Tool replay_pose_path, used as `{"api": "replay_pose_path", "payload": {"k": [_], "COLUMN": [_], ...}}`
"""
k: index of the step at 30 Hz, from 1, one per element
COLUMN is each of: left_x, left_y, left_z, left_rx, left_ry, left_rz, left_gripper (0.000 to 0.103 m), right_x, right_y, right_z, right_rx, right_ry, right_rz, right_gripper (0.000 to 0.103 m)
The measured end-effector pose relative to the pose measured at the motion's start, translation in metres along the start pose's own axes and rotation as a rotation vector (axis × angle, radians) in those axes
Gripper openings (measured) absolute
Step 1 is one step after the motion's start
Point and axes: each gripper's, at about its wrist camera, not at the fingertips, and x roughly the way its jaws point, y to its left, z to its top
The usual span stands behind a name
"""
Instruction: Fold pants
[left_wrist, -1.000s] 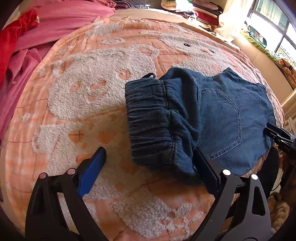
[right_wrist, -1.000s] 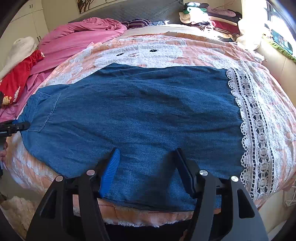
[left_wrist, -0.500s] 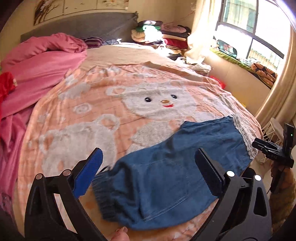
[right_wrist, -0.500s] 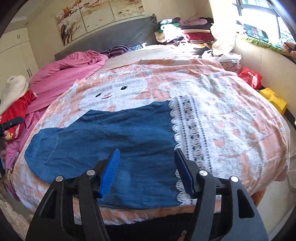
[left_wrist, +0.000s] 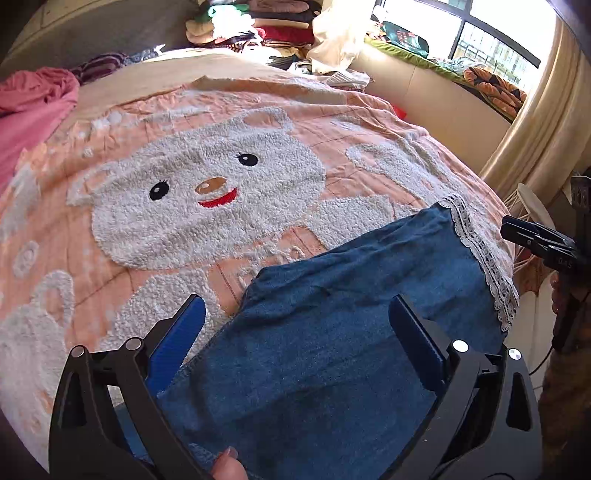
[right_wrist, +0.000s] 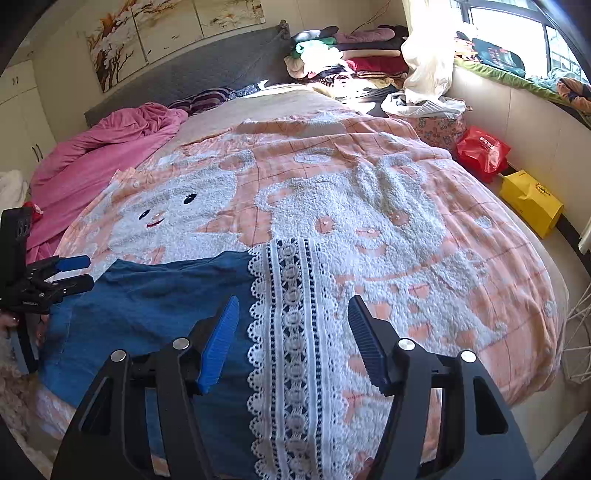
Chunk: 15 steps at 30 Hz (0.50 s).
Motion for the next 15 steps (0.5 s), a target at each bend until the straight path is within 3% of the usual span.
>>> {"api": "replay_pose_path", "payload": {"k": [8, 12, 15], "left_x": [0.041, 0.049, 0.054], "left_y": [0.026, 0.026, 0.025], "left_z": [-0.004, -0.004, -0.003], "left_rx": [-0.063, -0.061, -0.067], "left_ry": [0.093, 0.097, 0.093], "left_rz": [-0.013, -0.018, -0.001], "left_gripper": [0.094, 0.094, 0.094], "right_x": [0.052, 0.081, 0.093], "right_y": [-0.014, -0.02, -0.022], "right_z": [0.029, 0.033, 0.032], "right_rx": [0.015, 0.027, 0.043], "right_ry": [0.077, 0.13, 0.142], "right_rz": [0.042, 0.08, 0.137], "right_gripper": [0.06, 0.06, 0.051]}}
